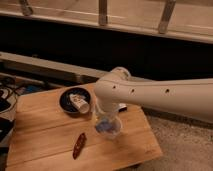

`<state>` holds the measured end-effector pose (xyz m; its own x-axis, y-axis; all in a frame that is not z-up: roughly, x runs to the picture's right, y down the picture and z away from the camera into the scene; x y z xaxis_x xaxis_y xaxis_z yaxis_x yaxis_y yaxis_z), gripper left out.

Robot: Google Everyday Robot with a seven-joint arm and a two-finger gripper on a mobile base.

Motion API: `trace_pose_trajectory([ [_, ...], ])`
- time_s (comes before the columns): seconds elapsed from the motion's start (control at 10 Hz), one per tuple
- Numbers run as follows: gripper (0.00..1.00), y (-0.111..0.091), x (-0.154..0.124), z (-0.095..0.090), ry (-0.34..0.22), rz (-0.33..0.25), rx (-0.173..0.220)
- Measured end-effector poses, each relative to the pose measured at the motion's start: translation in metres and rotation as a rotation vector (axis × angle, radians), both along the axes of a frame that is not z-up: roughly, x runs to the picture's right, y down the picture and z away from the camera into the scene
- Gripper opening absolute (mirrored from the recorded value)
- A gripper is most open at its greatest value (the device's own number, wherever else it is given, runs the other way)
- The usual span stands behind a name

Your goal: Place the white sponge in the ceramic cup

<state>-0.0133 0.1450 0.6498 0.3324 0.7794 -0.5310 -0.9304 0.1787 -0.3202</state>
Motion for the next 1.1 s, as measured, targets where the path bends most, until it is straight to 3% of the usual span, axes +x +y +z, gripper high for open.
trace_pose_trajectory([
  [0.2,0.03,-0.001,0.001,0.001,0.0,0.005,0.0],
  [0.5,0.03,-0.005,0.013,0.011,0.016,0.004,-0.052],
  [0.9,0.03,-0.002,0.029,0.019,0.049,0.024,-0.09],
  [1.1,0.12,0.01,0.039,0.028,0.075,0.029,-0.133],
])
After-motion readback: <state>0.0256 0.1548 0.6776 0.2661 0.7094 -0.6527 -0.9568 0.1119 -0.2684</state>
